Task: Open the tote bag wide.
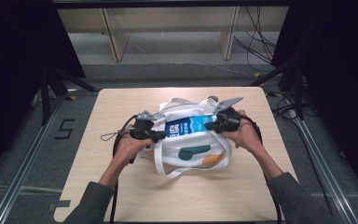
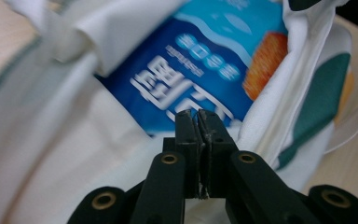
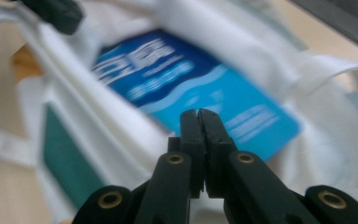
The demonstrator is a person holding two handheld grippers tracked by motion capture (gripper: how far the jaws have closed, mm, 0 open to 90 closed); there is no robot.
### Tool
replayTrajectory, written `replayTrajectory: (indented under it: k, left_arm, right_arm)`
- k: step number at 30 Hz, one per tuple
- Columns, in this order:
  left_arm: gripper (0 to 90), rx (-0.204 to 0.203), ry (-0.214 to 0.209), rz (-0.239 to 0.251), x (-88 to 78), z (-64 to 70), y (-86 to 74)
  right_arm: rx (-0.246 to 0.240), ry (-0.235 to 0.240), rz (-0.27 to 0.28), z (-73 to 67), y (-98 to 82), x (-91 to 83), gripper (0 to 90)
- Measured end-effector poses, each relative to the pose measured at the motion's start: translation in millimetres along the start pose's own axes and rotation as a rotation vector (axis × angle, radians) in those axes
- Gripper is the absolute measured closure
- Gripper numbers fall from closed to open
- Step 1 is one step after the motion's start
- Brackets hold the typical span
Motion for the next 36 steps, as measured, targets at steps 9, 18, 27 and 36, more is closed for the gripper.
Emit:
replayTrajectory:
  k: [9, 18, 27, 36]
  left_arm:
    - [88.6, -0.011, -0.003, -0.032, 12.2, 6.9, -34.3]
    - [86.1, -0.013, 0.061, 0.079, 1.5, -5.8, 4.7]
    - [89.0, -0.021, 0.112, -0.077, 7.1, -38.5, -25.0]
    - [85.9, 0.024, 0.121, -0.062, -1.4, -24.1, -11.9]
  right_arm:
    - [-0.058, 0.040, -0.160, -40.3, -52.0, 22.7, 90.0]
    - [-0.023, -0.060, 0.031, -9.5, -4.2, -0.3, 90.0]
    - [-0.025, -0.037, -0.126, -11.6, -45.7, 1.5, 90.0]
    - [-0.021, -0.023, -0.076, -16.5, -49.0, -0.8, 90.0]
Point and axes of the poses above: each handheld gripper's, and its own axes: x roughly forward along the jaws, y roughly out of its top, z roughly to its right, the point moved 10 cm from there along x, roughly forward along the jaws
